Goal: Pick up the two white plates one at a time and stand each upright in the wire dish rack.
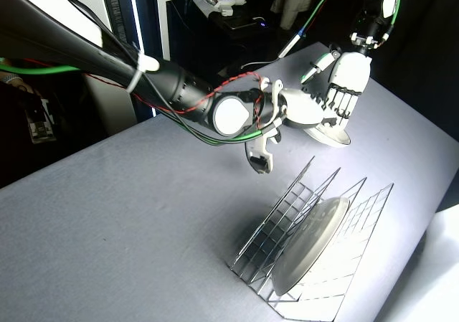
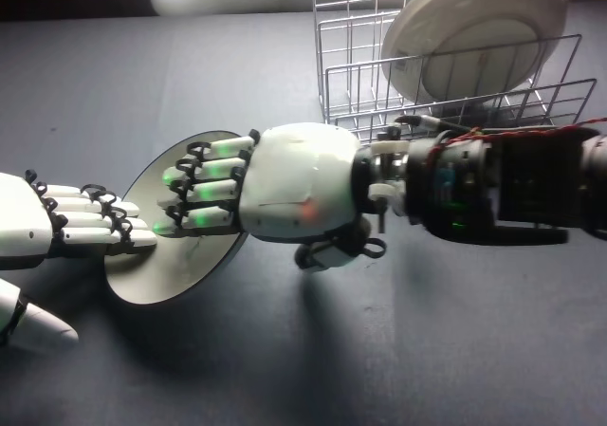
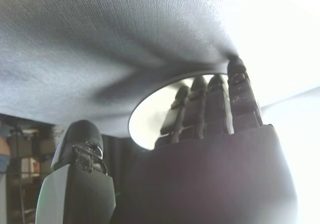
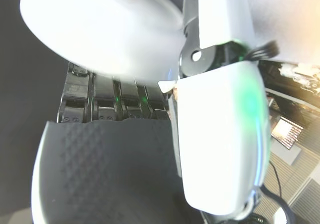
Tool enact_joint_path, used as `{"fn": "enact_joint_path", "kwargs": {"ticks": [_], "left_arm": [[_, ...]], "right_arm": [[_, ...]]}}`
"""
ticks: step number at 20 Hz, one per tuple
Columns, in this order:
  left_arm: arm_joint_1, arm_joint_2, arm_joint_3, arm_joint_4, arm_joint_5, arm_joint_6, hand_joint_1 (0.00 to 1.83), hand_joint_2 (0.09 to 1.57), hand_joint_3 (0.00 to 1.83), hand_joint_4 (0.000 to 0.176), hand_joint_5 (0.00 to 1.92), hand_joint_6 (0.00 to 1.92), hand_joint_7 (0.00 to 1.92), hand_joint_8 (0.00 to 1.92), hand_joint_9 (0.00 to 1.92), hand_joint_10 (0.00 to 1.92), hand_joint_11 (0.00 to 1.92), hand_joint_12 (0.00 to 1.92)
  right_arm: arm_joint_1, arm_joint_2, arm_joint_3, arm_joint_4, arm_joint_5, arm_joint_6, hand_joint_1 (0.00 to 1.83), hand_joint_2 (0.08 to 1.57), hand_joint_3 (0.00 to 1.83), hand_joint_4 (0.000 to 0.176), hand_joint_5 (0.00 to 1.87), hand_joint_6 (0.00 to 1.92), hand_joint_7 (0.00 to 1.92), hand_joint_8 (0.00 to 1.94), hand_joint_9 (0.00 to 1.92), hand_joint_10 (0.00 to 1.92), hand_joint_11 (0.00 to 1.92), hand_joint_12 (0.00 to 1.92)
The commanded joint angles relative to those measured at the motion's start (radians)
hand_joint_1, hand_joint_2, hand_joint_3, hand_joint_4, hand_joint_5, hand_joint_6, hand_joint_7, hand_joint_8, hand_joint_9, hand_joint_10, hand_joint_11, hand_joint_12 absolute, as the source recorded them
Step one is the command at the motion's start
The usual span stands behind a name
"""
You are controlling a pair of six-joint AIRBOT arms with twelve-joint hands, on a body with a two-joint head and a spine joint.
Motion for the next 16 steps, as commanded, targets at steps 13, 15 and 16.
{"fn": "enact_joint_path", "kwargs": {"ticks": [13, 15, 16], "left_arm": [[0.01, -0.041, -0.003, 0.119, -0.003, -0.009, 0.0, 1.17, 0.01, 0.0, 0.0, 0.0, 0.0, 0.0, 0.0, 0.0, 0.0, 0.0], [0.01, -0.04, -0.004, 0.119, -0.003, -0.009, 0.0, 1.17, 0.01, 0.0, 0.0, 0.0, 0.0, 0.0, 0.0, 0.0, 0.0, 0.0], [0.01, -0.039, -0.004, 0.119, -0.003, -0.009, 0.0, 1.16, 0.0, 0.0, 0.0, 0.0, 0.0, 0.0, 0.0, 0.0, 0.0, 0.0]], "right_arm": [[0.021, -0.129, 0.148, 0.063, 0.117, -0.012, 1.32, 1.02, 0.01, 0.0, 0.39, 0.02, 0.36, 0.02, 0.32, 0.05, 0.0, 1.14], [0.02, -0.129, 0.148, 0.063, 0.121, -0.013, 1.35, 1.03, 0.0, 0.0, 0.57, 0.04, 0.55, 0.03, 0.5, 0.08, 0.06, 1.28], [0.02, -0.129, 0.148, 0.063, 0.121, -0.013, 1.37, 1.03, 0.0, 0.0, 0.66, 0.04, 0.67, 0.03, 0.61, 0.09, 0.15, 1.28]]}}
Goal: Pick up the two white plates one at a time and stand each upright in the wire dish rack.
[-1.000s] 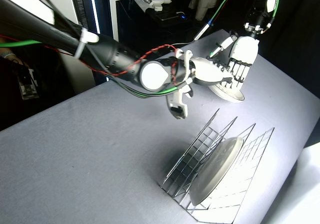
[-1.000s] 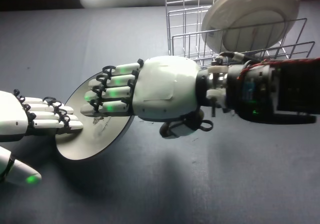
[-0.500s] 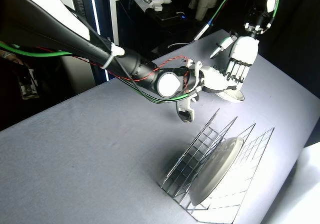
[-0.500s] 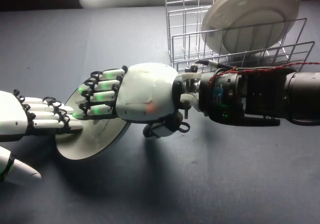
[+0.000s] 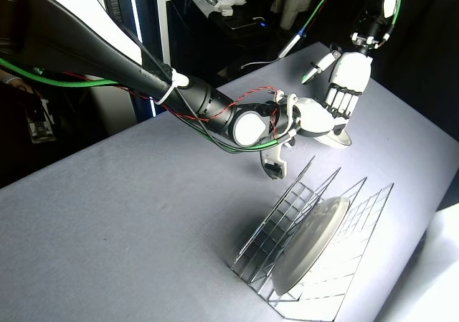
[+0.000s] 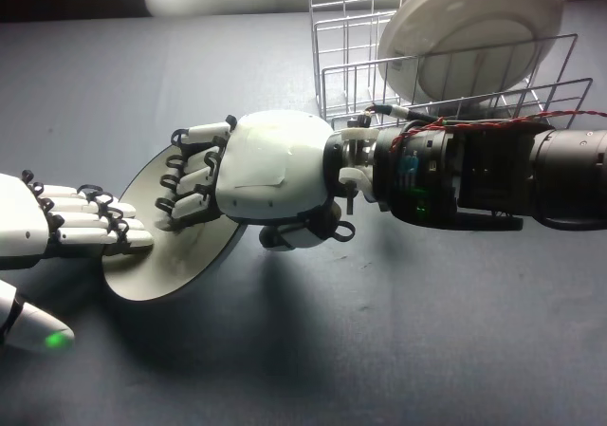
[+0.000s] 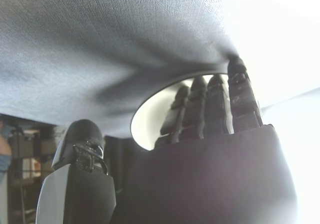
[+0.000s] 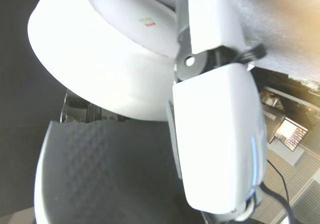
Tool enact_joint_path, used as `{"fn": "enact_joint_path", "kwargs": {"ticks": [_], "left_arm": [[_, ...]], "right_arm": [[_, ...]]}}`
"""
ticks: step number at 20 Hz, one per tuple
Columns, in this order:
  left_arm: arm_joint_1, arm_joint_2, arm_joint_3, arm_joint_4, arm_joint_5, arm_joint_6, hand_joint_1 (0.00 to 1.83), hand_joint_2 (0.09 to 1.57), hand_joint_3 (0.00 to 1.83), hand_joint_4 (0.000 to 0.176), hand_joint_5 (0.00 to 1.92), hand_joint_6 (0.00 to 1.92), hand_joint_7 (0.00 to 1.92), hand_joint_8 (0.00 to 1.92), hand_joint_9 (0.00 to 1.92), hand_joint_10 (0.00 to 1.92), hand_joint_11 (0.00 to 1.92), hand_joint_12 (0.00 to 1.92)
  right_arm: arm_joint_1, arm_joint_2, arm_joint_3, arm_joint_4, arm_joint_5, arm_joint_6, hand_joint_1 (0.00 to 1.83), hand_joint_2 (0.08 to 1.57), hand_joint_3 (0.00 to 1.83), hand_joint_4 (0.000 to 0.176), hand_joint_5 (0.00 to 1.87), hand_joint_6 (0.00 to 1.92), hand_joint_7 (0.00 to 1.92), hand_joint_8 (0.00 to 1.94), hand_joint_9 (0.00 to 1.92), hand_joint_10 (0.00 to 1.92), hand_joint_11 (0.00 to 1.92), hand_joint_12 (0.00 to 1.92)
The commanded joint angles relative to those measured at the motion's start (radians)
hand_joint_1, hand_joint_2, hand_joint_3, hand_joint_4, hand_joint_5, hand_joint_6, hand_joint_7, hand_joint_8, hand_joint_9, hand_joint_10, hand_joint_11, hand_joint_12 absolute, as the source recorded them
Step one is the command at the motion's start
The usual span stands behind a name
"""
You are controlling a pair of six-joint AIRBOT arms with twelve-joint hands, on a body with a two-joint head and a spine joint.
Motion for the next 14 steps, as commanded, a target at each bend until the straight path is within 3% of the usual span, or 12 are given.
{"fn": "enact_joint_path", "kwargs": {"ticks": [1, 2, 3, 4, 5, 6, 7, 8, 9, 10, 14], "left_arm": [[0.011, -0.032, -0.014, 0.111, 0.002, -0.004, 0.0, 1.16, 0.0, 0.0, 0.0, 0.0, 0.0, 0.0, 0.0, 0.0, 0.0, 0.0], [0.011, -0.031, -0.014, 0.111, 0.002, -0.004, 0.0, 1.14, 0.0, 0.0, 0.0, 0.0, 0.0, 0.0, 0.0, 0.0, 0.0, 0.0], [0.011, -0.03, -0.014, 0.111, 0.002, -0.004, 0.0, 1.14, 0.0, 0.0, 0.0, 0.0, 0.0, 0.0, 0.0, 0.0, 0.0, 0.0], [0.011, -0.03, -0.014, 0.111, 0.002, -0.004, 0.0, 1.13, 0.0, 0.0, 0.0, 0.0, 0.0, 0.0, 0.0, 0.0, 0.0, 0.0], [0.011, -0.03, -0.014, 0.111, 0.002, -0.004, 0.0, 1.13, 0.0, 0.0, 0.0, 0.0, 0.0, 0.0, 0.0, 0.0, 0.0, 0.0], [0.011, -0.03, -0.015, 0.111, 0.002, -0.004, 0.0, 1.14, 0.0, 0.0, 0.0, 0.0, 0.0, 0.0, 0.0, 0.0, 0.0, 0.0], [0.011, -0.029, -0.014, 0.111, 0.002, -0.004, 0.0, 1.14, 0.0, 0.0, 0.0, 0.0, 0.0, 0.0, 0.0, 0.0, 0.0, 0.0], [0.011, -0.029, -0.014, 0.111, 0.002, -0.004, 0.0, 1.13, 0.0, 0.0, 0.0, 0.0, 0.0, 0.0, 0.0, 0.0, 0.0, 0.0], [0.011, -0.028, -0.014, 0.111, 0.002, -0.004, 0.0, 1.14, 0.0, 0.0, 0.0, 0.0, 0.0, 0.0, 0.0, 0.0, 0.0, 0.0], [0.011, -0.027, -0.015, 0.111, 0.002, -0.004, 0.0, 1.14, 0.0, 0.0, 0.0, 0.0, 0.0, 0.0, 0.0, 0.0, 0.0, 0.0], [0.007, -0.02, -0.018, 0.11, 0.002, -0.004, 0.0, 1.13, 0.0, 0.0, 0.0, 0.0, 0.0, 0.0, 0.0, 0.0, 0.0, 0.0]], "right_arm": [[0.012, -0.017, 0.0, 0.037, 0.073, -0.01, 1.37, 1.03, 0.0, 0.0, 0.66, 0.04, 0.67, 0.03, 0.61, 0.09, 0.15, 1.28], [0.011, -0.017, 0.0, 0.036, 0.077, -0.011, 1.38, 1.01, 0.0, 0.0, 0.87, 0.06, 0.9, 0.04, 0.84, 0.1, 0.27, 1.31], [0.01, -0.017, 0.0, 0.036, 0.079, -0.012, 1.37, 1.02, 0.0, 0.0, 0.92, 0.04, 0.94, 0.02, 0.89, 0.09, 0.31, 1.32], [0.01, -0.017, 0.0, 0.036, 0.079, -0.012, 1.26, 1.09, 0.0, 0.0, 0.95, 0.85, 1.01, 0.69, 0.98, 0.09, 0.37, 1.39], [0.01, -0.017, 0.0, 0.036, 0.081, -0.012, 1.26, 1.09, 0.0, 0.0, 0.95, 0.85, 1.01, 0.69, 0.98, 0.09, 0.37, 1.39], [0.01, -0.016, 0.0, 0.036, 0.082, -0.012, 1.38, 1.1, 0.0, 0.0, 0.98, 0.96, 1.05, 0.77, 0.91, 1.17, 0.68, 1.28], [0.009, -0.016, 0.0, 0.036, 0.082, -0.013, 1.47, 1.08, 0.0, 0.0, 1.02, 0.83, 1.05, 0.75, 0.96, 1.04, 0.79, 1.48], [0.008, -0.016, 0.0, 0.036, 0.084, -0.013, 1.49, 1.07, 0.0, 0.0, 1.03, 0.79, 1.05, 0.76, 0.99, 0.99, 0.86, 1.49], [0.006, -0.016, 0.0, 0.036, 0.085, -0.013, 1.41, 1.07, 0.0, 0.0, 1.0, 0.82, 1.08, 0.76, 1.02, 1.08, 0.89, 1.24], [0.005, -0.014, 0.0, 0.036, 0.087, -0.014, 1.39, 1.08, 0.0, 0.0, 0.98, 0.83, 1.09, 0.78, 1.03, 1.1, 0.94, 1.16], [0.004, -0.009, -0.001, 0.036, 0.119, -0.014, 1.39, 1.06, 0.0, 0.0, 1.01, 0.84, 1.09, 0.75, 1.07, 1.02, 1.0, 1.05]]}}
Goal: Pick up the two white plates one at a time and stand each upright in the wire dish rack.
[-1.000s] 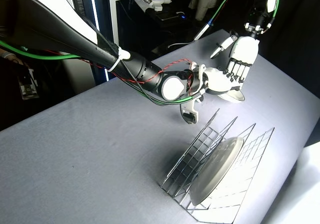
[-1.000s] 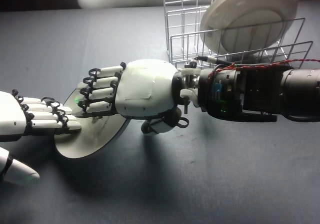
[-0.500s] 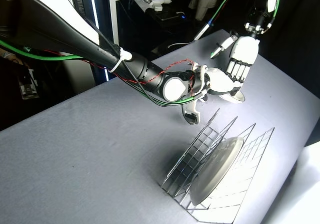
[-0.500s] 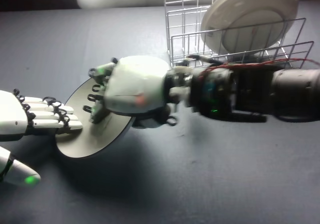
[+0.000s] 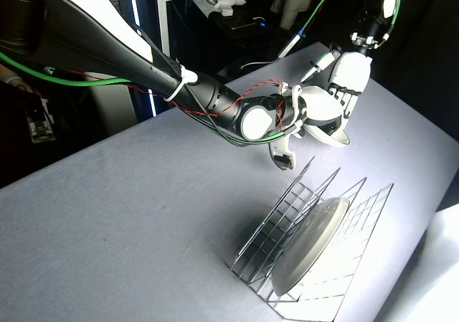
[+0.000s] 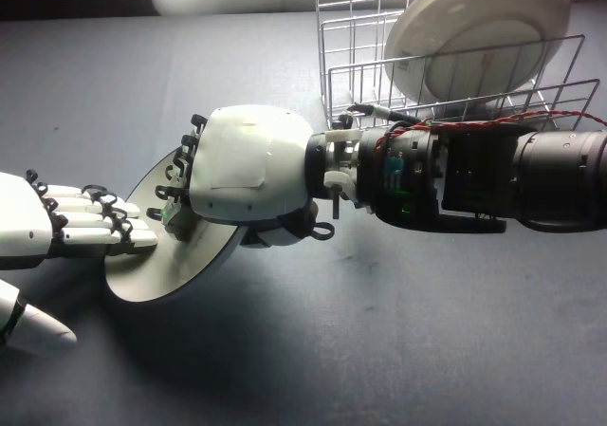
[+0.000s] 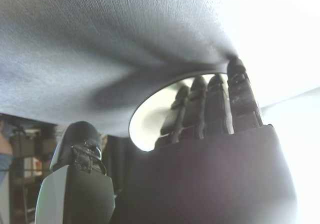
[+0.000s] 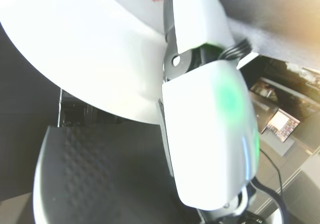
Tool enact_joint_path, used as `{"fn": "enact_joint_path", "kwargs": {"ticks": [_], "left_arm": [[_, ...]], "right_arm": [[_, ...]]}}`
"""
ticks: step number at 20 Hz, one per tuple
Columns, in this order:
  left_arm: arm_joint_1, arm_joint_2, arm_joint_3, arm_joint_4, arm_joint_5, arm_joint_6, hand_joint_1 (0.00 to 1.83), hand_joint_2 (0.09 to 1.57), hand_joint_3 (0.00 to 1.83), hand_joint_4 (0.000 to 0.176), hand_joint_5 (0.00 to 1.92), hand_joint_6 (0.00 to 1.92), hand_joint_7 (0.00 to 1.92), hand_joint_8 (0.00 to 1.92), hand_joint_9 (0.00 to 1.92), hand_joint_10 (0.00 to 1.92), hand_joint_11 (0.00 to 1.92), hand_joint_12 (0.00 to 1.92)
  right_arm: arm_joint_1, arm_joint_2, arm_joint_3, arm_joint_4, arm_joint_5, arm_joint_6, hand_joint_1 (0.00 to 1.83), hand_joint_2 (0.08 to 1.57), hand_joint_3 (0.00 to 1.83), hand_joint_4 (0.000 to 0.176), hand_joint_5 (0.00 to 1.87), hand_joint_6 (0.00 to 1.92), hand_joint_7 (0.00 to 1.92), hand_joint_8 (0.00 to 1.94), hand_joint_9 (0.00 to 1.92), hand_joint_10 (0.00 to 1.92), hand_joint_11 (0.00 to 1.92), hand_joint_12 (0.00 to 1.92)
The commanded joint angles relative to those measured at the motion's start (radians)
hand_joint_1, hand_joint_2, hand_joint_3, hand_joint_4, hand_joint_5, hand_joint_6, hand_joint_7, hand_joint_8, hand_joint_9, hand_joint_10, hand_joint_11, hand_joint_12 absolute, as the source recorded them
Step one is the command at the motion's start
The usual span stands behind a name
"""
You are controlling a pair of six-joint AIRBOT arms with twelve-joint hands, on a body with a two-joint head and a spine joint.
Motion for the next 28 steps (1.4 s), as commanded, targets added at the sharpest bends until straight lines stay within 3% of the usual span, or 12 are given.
{"fn": "enact_joint_path", "kwargs": {"ticks": [1, 15, 19, 26, 28], "left_arm": [[0.007, -0.02, -0.014, 0.103, 0.003, -0.002, 0.0, 1.14, 0.0, 0.0, 0.0, 0.0, 0.0, 0.0, 0.0, 0.0, 0.0, 0.0], [-0.326, 0.082, -0.03, 0.097, 0.002, 0.041, 0.0, 1.14, 0.0, 0.0, 0.0, 0.0, 0.0, 0.0, 0.0, 0.0, 0.0, 0.0], [-0.379, 0.108, -0.039, 0.098, -0.02, 0.044, 0.0, 1.14, 0.0, 0.0, 0.0, 0.0, 0.0, 0.0, 0.0, 0.0, 0.0, 0.0], [-0.499, 0.169, -0.067, 0.229, -0.042, -0.007, 0.0, 1.15, 0.0, 0.0, 0.0, 0.0, 0.0, 0.0, 0.0, 0.0, 0.0, 0.0], [-0.536, 0.191, -0.079, 0.268, -0.042, -0.065, 0.0, 1.17, 0.01, 0.0, 0.0, 0.0, 0.0, 0.0, 0.0, 0.0, 0.0, 0.0]], "right_arm": [[-0.003, 0.006, -0.002, 0.029, 0.073, 0.009, 1.39, 1.06, 0.0, 0.0, 1.0, 0.86, 1.1, 0.73, 1.06, 1.02, 0.99, 1.04], [-0.004, 0.062, -0.04, 0.05, 0.123, 0.01, 1.39, 1.06, 0.0, 0.0, 1.03, 0.84, 1.11, 0.7, 1.08, 0.97, 1.04, 1.0], [0.003, 0.08, -0.063, 0.075, 0.139, 0.01, 1.4, 1.04, 0.0, 0.0, 1.06, 0.79, 1.13, 0.65, 1.12, 0.94, 1.04, 1.01], [0.047, 0.171, -0.189, 0.205, 0.157, 0.01, 1.39, 1.05, 0.0, 0.0, 1.03, 0.83, 1.11, 0.71, 1.1, 0.95, 1.04, 0.99], [0.062, 0.205, -0.229, 0.233, 0.158, 0.01, 1.39, 1.06, 0.0, 0.0, 1.02, 0.84, 1.1, 0.73, 1.09, 0.97, 1.03, 1.01]]}}
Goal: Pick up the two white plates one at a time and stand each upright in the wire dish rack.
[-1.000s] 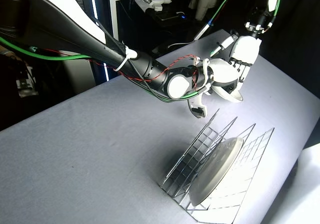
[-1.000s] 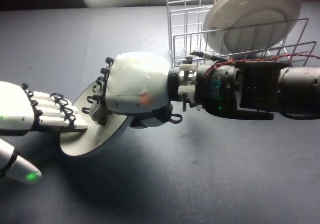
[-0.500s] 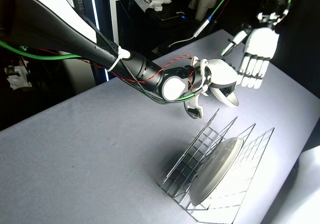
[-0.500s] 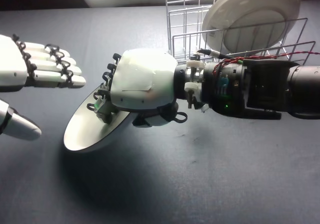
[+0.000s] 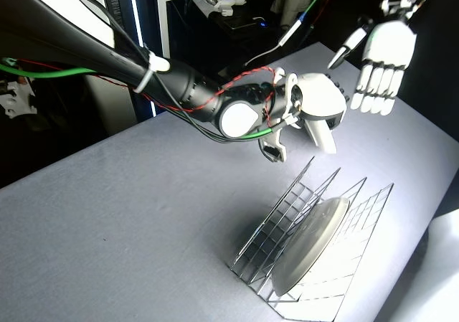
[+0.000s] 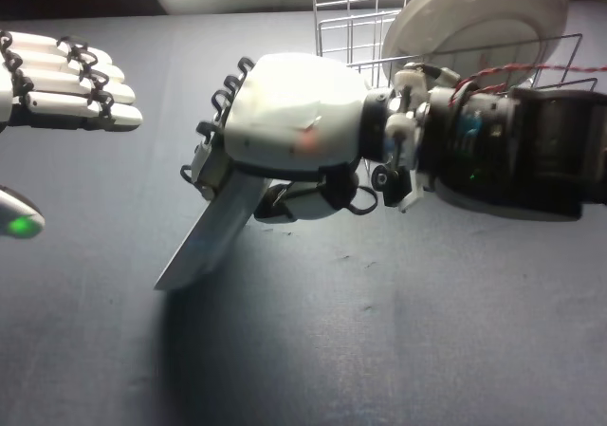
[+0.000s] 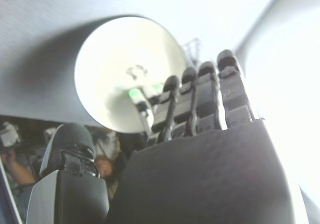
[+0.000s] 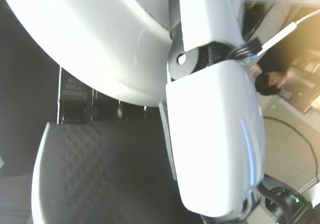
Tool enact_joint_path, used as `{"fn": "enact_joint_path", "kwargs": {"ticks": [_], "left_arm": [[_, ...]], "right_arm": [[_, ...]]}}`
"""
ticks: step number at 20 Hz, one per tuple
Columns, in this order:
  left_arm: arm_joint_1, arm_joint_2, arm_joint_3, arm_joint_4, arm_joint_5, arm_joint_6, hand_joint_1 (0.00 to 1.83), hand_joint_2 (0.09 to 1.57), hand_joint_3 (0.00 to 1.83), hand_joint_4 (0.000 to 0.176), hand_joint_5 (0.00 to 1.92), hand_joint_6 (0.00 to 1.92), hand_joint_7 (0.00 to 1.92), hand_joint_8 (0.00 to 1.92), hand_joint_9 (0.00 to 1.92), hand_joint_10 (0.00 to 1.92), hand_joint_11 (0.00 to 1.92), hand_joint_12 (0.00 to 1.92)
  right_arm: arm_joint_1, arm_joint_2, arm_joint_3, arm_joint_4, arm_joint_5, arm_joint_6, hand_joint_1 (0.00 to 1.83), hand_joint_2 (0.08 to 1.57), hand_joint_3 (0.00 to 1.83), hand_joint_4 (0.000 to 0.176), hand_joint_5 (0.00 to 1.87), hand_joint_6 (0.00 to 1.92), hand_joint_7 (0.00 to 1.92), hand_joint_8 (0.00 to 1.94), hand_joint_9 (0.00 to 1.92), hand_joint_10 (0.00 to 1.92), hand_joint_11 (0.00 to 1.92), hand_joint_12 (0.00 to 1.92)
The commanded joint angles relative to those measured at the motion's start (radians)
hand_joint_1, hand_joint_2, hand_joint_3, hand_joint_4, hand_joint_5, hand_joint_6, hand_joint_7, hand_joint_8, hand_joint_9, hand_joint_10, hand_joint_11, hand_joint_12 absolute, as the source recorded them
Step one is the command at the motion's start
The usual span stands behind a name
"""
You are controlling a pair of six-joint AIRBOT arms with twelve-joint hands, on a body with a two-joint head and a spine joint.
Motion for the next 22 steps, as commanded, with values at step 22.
{"fn": "enact_joint_path", "kwargs": {"ticks": [22], "left_arm": [[-0.018, 0.016, 0.026, -0.036, -0.042, -0.056, 0.0, 1.14, 0.0, 0.0, 0.02, 0.01, 0.01, 0.0, 0.0, 0.0, 0.0, 0.0]], "right_arm": [[0.202, 0.295, -0.301, 0.67, 0.029, 0.017, 1.39, 1.05, 0.0, 0.0, 1.04, 0.83, 1.12, 0.67, 1.11, 0.94, 1.07, 0.98]]}}
